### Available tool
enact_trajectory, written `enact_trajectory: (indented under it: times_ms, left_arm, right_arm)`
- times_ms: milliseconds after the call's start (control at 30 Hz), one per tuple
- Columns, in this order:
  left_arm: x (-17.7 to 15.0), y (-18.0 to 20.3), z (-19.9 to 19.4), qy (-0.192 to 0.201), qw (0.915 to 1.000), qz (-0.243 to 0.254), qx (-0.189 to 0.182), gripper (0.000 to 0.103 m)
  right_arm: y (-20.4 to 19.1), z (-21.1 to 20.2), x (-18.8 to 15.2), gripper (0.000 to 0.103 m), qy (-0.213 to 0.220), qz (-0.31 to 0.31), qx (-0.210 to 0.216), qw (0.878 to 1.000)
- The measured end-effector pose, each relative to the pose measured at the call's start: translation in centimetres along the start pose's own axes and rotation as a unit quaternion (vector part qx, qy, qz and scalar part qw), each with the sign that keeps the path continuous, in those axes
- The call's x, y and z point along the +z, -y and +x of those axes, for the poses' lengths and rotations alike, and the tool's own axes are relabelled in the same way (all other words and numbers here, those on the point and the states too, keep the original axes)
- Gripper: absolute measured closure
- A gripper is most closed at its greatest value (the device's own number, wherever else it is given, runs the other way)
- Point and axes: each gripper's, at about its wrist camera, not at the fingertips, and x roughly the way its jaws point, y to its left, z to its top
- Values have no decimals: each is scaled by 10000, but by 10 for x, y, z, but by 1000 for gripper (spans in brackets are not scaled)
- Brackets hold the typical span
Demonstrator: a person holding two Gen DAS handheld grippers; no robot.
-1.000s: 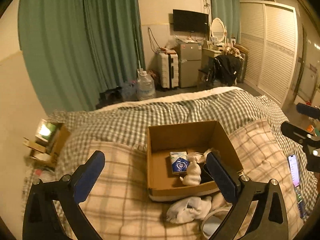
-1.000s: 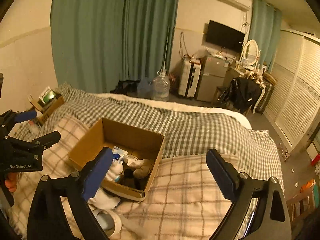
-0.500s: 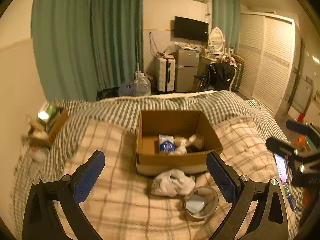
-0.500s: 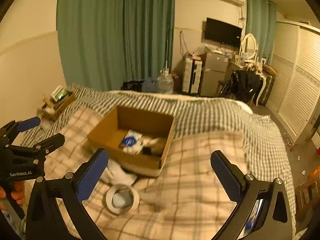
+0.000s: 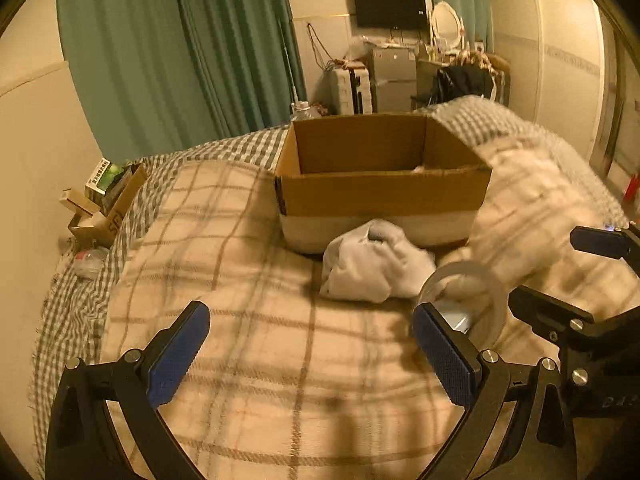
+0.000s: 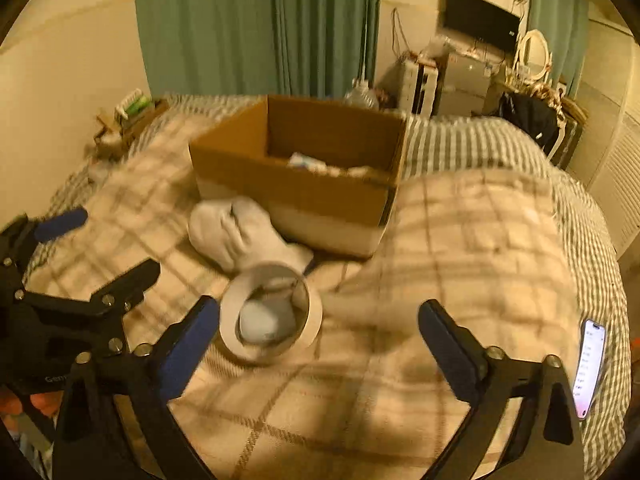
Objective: Organize objects
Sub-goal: 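Grasp the white tape roll with the right gripper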
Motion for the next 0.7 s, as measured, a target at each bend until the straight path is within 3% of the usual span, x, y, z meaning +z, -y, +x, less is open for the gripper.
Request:
enact_trajectory:
  times_ms: [167,333,467,567,700]
  left_arm:
    - [-5,-17,10,-176,9990,-368,-203,0]
    - [-9,-25,19,-339,9967,-624,-383,0]
    - [-10,-27,21,-382,9958,-711,-439,0]
    - [-10,-26,21,-404,9957,-698,-450,0]
    - [-3,-20,22,-463,9958,-646,-460,0]
  right_arm:
    - [-1,21,-7,43,-356,26,174,9992]
    - [-10,51,-7,59,-742,-100,229,9969]
    - [-12,66,-6,85,-917,-179,1,9956]
    - [-7,57,-5,95,-753,-89,-12,9971]
    - [4,36,2,97,-434,32,-24,9991]
